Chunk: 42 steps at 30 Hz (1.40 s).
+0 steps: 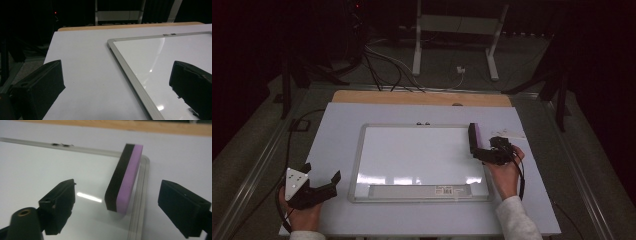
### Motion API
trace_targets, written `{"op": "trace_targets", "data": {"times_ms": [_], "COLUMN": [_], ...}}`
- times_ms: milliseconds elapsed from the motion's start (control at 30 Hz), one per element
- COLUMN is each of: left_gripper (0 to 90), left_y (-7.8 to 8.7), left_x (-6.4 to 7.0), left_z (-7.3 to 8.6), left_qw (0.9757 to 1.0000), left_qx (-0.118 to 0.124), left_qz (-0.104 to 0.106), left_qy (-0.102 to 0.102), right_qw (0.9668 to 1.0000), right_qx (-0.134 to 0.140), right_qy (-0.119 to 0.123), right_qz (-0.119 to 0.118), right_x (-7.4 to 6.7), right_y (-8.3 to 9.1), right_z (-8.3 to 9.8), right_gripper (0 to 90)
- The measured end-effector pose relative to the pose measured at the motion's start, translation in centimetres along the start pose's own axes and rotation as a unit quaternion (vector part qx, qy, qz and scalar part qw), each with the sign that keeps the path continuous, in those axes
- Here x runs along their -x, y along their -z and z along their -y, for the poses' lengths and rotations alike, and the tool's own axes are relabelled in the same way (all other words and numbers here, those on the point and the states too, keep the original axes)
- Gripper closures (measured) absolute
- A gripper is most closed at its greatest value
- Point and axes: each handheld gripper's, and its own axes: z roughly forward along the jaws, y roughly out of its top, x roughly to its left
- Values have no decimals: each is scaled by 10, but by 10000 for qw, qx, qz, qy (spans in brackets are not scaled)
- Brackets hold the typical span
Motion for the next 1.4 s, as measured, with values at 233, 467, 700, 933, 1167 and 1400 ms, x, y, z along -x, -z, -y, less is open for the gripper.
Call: {"op": "trace_targets", "data": {"times_ms": [233,467,700,933,1167,1400], "left_gripper": [4,4,4,4,4,4], "left_y": [3,7,8,8,8,6], "left_x": [-2,0,4,5,7,7], "left_z": [-3,-8,-13,-15,-13,-10], "left_qw": [9999,9996,9996,9996,9995,9997], "left_qx": [91,182,217,220,229,187], "left_qz": [23,133,163,184,193,155], "left_qy": [68,157,25,11,-11,21], "right_qw": [9983,9950,9908,9889,9873,9880], "right_qx": [404,684,1063,1304,1379,1322], "right_qy": [263,296,241,392,574,615], "right_qz": [-330,-668,-798,-595,-551,-513], "right_x": [7,10,14,16,23,19], "right_y": [35,59,71,79,78,77], "right_z": [12,38,54,66,75,78], "right_gripper": [41,0,0,0,0,0]}}
